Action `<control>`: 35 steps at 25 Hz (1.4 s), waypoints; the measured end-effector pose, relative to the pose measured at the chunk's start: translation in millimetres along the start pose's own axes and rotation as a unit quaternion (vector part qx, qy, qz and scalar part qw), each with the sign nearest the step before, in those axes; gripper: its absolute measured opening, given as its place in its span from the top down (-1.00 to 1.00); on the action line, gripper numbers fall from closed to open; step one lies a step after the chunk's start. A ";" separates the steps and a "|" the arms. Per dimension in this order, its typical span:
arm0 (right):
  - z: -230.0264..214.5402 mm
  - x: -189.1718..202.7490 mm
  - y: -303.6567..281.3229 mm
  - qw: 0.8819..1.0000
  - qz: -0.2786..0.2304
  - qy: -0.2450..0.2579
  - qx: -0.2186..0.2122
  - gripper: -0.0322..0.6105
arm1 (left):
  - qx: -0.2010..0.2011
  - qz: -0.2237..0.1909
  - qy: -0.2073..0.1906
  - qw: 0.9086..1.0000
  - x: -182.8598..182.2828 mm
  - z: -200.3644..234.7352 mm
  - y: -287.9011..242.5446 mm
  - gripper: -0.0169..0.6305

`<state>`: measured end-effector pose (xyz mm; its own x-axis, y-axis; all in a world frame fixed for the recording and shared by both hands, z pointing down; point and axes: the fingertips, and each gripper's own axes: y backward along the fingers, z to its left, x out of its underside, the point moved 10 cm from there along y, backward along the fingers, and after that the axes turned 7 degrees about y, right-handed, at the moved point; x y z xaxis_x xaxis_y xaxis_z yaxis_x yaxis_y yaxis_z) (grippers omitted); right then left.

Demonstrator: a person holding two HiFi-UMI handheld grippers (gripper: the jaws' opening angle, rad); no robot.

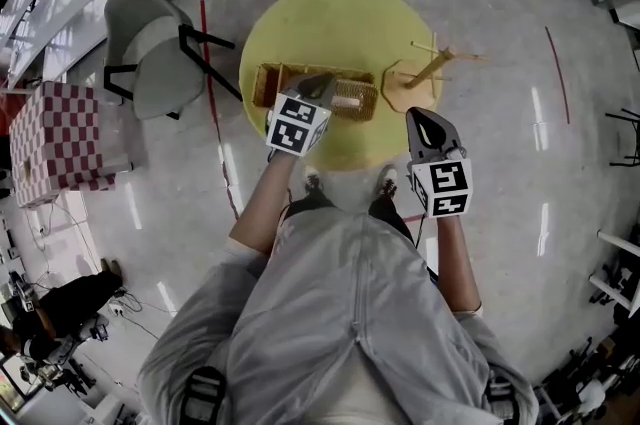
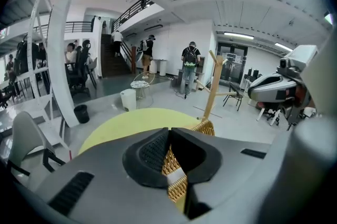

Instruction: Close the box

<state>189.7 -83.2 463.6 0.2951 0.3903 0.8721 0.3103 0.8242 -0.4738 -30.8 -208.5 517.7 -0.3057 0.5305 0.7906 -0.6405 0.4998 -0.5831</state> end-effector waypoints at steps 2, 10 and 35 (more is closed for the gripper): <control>-1.1 0.0 -3.8 1.000 0.004 -0.002 0.002 0.85 | 0.002 0.011 0.000 1.000 -1.9 7.8 -15.2 0.82; 1.6 1.3 -21.3 1.000 0.018 -0.018 0.009 0.85 | 0.016 0.059 0.010 0.998 2.0 34.3 -61.9 0.82; -11.4 -2.5 -16.6 0.999 0.014 -0.018 0.029 0.85 | 0.019 0.116 0.023 0.993 18.2 50.2 -96.4 0.60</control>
<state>194.2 -102.6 467.8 0.2697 0.4277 0.8627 0.2487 0.8346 -0.4916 -10.0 -281.4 597.7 -0.4166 0.6590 0.6262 -0.5831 0.3348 -0.7402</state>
